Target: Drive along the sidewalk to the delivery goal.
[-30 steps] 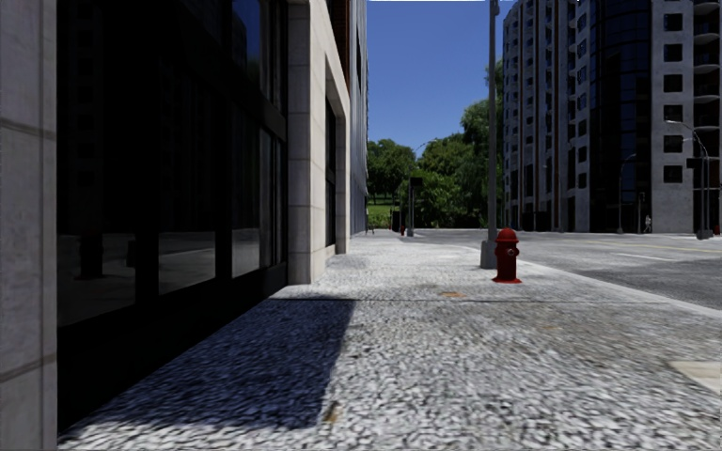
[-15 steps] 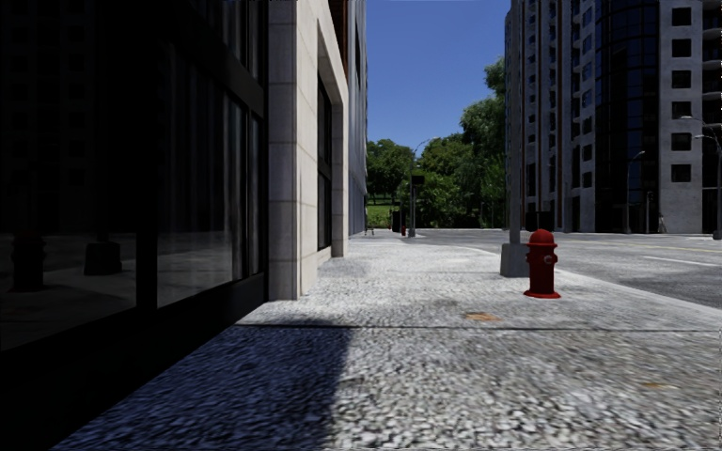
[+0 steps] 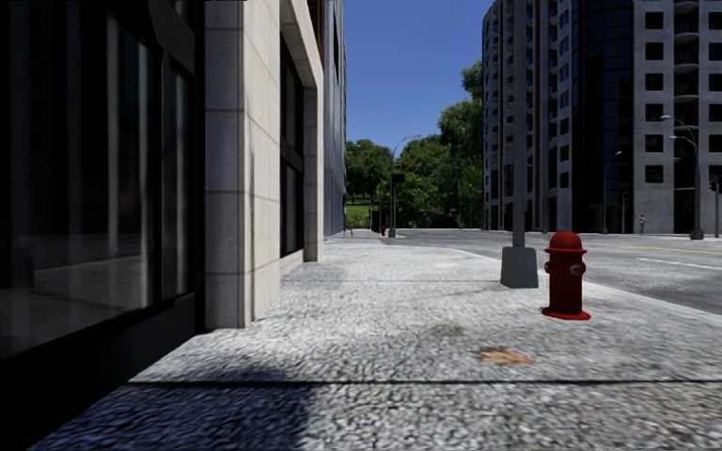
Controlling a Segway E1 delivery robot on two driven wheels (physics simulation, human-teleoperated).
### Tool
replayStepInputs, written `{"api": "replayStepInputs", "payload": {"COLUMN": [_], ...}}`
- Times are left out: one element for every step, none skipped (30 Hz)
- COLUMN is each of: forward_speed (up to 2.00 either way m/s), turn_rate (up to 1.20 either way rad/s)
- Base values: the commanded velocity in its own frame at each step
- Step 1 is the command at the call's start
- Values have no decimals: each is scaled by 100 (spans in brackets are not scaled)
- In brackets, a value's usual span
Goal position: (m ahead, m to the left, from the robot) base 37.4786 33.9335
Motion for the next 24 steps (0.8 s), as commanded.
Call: {"api": "replayStepInputs", "payload": {"forward_speed": [200,200,200,200,200,200,200,200,200,200,200,200,200,200,200,200,200,200,200,200,200,200,200,200], "turn_rate": [0,0,0,0,0,0,0,0,0,0,0,0,0,0,0,0,0,0,0,0,0,0,0,0]}}
